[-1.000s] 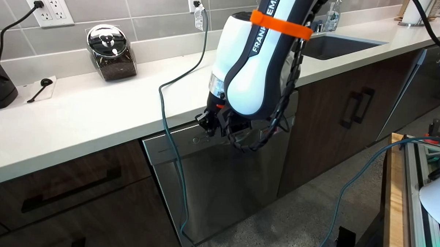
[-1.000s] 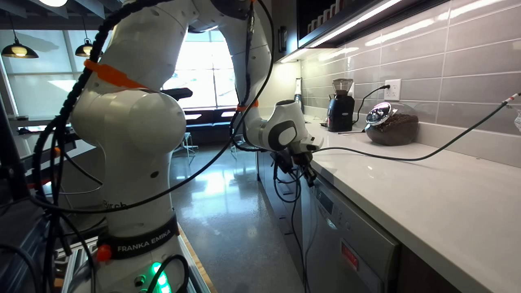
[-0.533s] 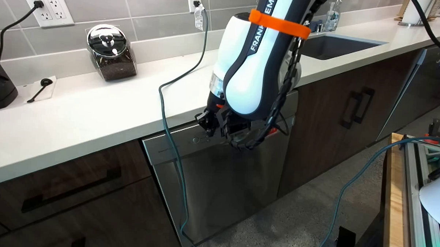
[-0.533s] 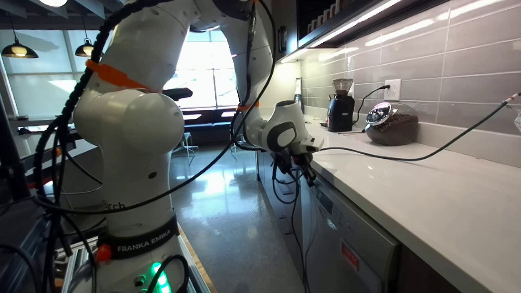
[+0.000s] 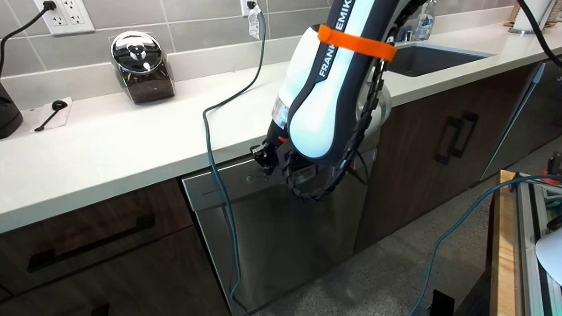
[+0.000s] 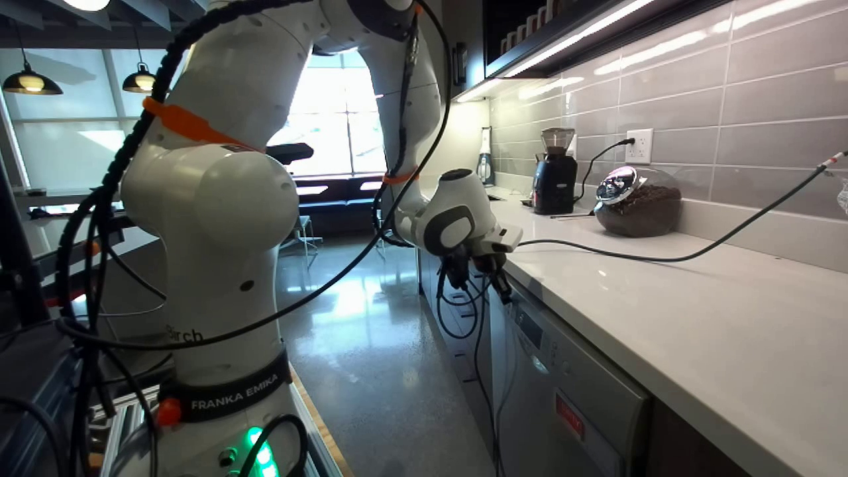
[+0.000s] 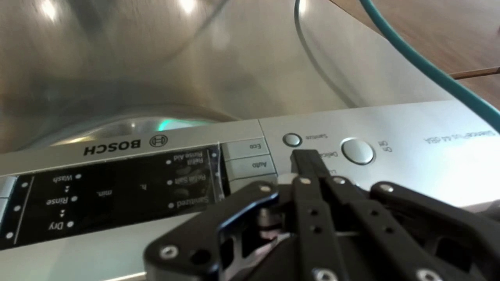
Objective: Press the middle button on the left side of the dish washing machine
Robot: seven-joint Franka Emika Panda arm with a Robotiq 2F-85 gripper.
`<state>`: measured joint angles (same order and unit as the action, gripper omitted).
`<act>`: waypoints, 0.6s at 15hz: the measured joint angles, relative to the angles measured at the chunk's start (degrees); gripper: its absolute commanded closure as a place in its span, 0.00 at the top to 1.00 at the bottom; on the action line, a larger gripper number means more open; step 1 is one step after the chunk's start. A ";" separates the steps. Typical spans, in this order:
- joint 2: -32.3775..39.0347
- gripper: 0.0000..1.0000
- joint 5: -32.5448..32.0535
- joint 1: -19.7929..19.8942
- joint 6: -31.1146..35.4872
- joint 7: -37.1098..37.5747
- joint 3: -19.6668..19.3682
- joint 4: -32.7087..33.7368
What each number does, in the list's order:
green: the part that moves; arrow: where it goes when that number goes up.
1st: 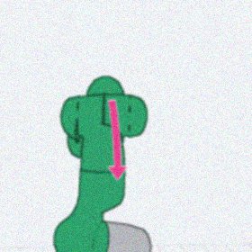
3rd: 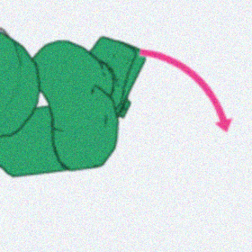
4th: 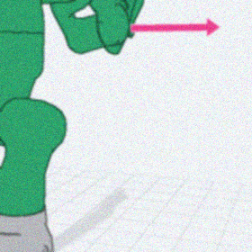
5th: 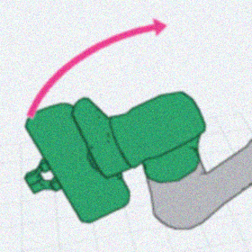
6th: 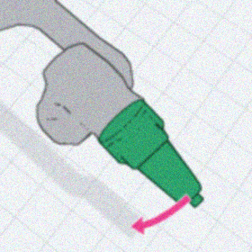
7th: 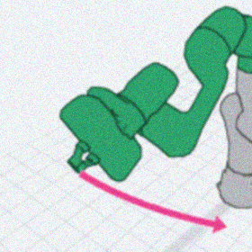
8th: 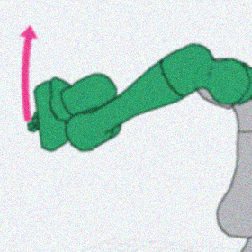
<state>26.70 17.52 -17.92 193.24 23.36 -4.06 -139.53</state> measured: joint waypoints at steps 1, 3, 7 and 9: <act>0.14 0.00 0.66 0.45 0.77 0.06 0.63 -0.12; 0.32 0.00 1.86 1.46 1.72 0.17 1.93 -0.21; 0.54 0.00 3.24 3.19 2.86 0.30 3.90 -0.30; 0.58 0.00 3.52 3.69 3.06 0.30 4.43 -0.30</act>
<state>27.28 21.04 -14.23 196.30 23.67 0.37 -139.84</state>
